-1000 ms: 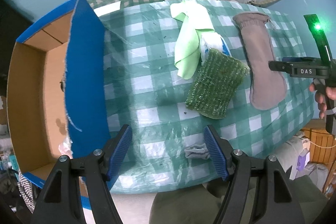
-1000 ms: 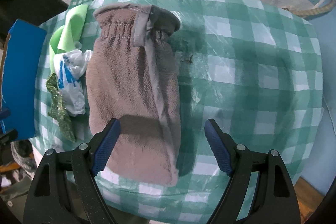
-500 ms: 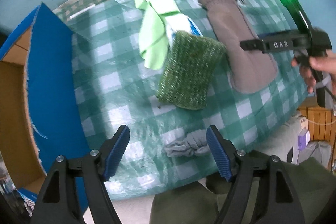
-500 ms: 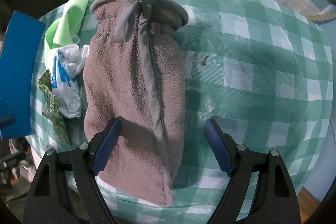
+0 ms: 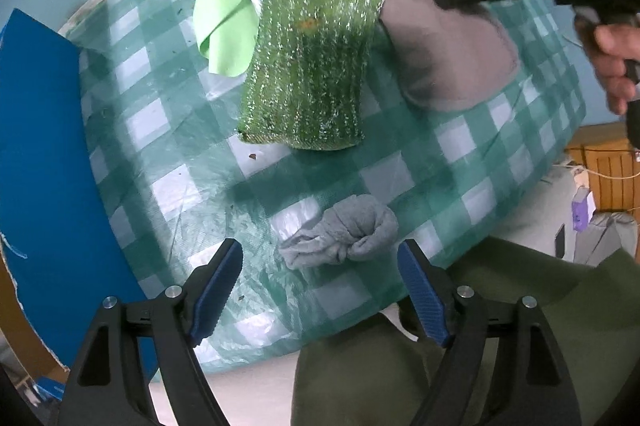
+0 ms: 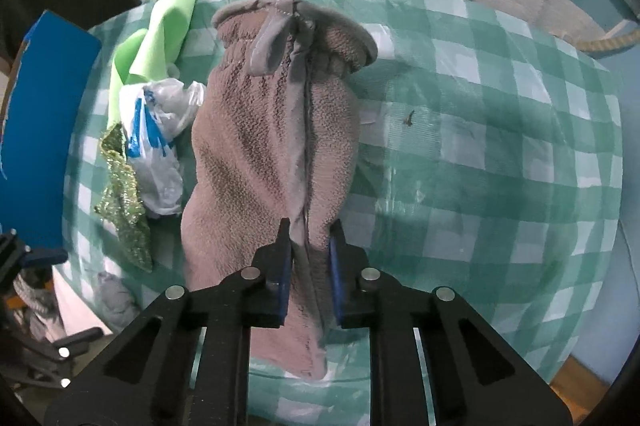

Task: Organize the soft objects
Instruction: 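Grasp the mitten cuff with the right gripper while the left gripper grasps the grey sock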

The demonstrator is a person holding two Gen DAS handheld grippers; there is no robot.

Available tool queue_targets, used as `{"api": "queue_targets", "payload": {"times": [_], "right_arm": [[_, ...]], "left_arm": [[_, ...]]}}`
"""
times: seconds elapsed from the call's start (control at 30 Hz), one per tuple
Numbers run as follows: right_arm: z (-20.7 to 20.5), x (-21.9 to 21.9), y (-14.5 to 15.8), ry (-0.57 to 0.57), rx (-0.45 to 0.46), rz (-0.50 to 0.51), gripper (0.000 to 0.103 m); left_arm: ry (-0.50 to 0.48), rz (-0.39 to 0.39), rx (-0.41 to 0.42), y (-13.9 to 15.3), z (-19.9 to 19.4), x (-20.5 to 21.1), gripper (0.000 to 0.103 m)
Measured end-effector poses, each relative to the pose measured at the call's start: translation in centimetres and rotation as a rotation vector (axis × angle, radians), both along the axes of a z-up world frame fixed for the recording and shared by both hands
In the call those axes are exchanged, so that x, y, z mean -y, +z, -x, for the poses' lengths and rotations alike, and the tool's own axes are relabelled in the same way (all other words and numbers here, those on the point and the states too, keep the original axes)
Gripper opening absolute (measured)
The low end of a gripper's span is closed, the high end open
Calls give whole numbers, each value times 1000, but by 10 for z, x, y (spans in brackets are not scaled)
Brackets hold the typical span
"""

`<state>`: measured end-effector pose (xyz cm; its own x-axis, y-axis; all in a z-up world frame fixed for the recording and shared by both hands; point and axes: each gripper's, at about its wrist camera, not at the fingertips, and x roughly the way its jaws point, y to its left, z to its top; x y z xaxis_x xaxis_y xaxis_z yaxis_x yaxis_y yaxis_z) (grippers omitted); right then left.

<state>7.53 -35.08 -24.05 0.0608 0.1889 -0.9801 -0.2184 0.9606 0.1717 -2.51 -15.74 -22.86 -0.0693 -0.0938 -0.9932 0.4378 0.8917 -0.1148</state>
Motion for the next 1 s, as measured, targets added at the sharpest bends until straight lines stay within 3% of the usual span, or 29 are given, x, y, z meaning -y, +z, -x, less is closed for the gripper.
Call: {"api": "queue_targets", "payload": {"times": [0.4, 0.73, 0.77, 0.83, 0.9, 1.0], "right_arm": [[19, -3, 28, -36, 16, 68, 12], [27, -6, 49, -64, 36, 43, 12], [28, -7, 50, -63, 37, 42, 12], [30, -9, 54, -65, 42, 41, 12], [31, -10, 56, -65, 45, 42, 12], [33, -11, 58, -66, 49, 40, 12]], "left_arm": [[20, -3, -42, -27, -5, 11, 82], [-17, -53, -57, -47, -2, 26, 81], [-13, -60, -54, -48, -3, 26, 78], [1, -64, -53, -51, -1, 28, 60], [22, -67, -48, -51, -3, 25, 49], [40, -75, -29, -47, -5, 21, 45]]}}
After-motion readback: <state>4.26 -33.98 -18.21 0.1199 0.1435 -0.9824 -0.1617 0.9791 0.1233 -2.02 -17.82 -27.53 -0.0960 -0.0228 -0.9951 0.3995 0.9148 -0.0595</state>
